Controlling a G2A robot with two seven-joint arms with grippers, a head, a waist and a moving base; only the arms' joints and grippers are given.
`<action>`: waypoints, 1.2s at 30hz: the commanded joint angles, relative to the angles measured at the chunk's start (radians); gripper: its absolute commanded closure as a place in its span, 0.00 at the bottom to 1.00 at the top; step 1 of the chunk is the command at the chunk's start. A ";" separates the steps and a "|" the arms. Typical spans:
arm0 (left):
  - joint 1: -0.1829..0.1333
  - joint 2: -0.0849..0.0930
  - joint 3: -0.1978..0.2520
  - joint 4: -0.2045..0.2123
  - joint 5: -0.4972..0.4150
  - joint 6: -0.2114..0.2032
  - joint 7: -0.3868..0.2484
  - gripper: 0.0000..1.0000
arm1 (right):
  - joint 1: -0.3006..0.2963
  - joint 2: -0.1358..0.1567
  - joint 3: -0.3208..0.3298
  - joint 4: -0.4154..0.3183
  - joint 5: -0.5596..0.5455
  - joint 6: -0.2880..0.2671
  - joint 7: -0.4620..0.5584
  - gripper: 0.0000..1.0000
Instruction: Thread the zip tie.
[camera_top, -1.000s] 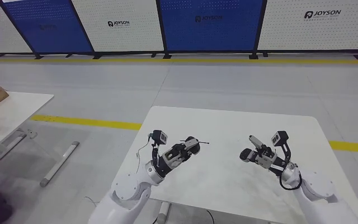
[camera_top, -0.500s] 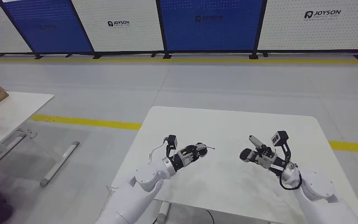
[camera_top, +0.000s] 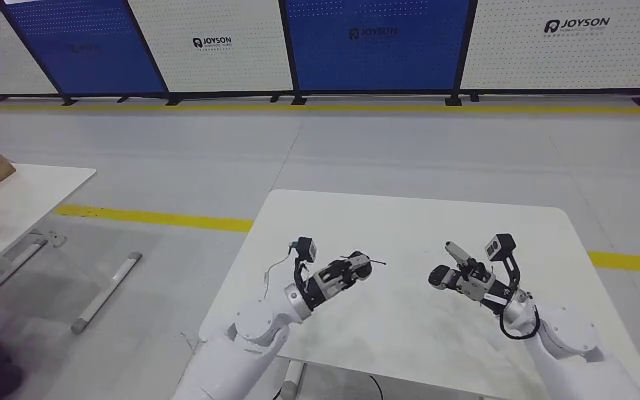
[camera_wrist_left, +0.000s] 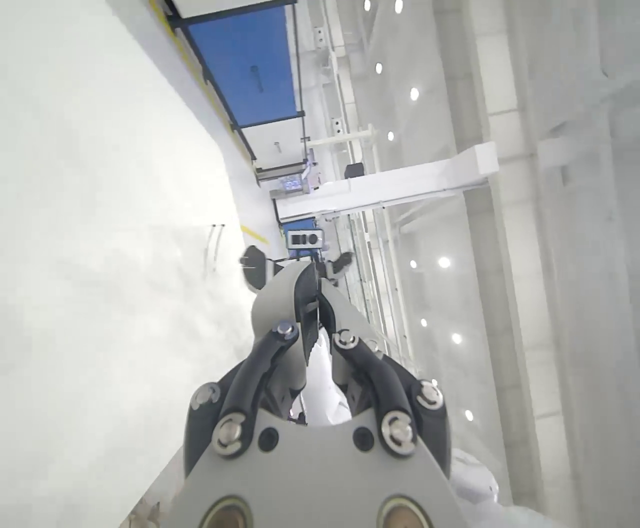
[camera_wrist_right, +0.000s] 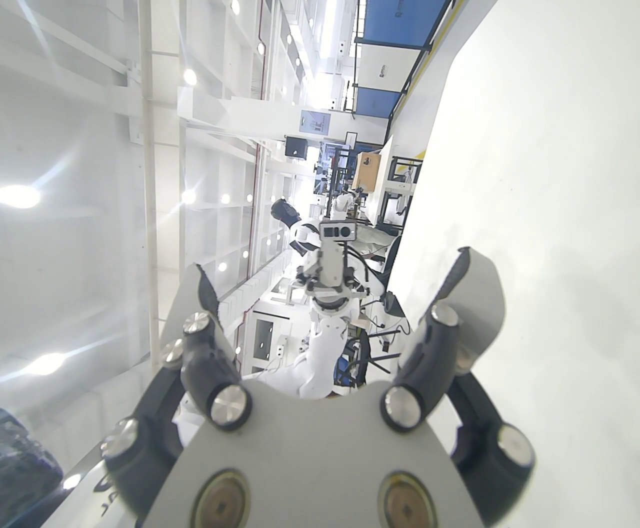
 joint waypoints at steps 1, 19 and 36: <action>0.048 0.008 -0.032 -0.084 -0.002 -0.032 -0.019 1.00 | 0.000 0.000 0.000 0.000 0.000 0.000 0.000 0.00; 0.101 0.016 -0.036 -0.145 0.029 0.044 -0.033 1.00 | 0.000 0.000 0.000 0.000 0.000 0.000 0.000 0.00; -0.079 -0.011 0.125 0.145 0.002 0.116 -0.052 1.00 | 0.000 0.000 0.000 0.000 0.000 0.000 0.000 0.00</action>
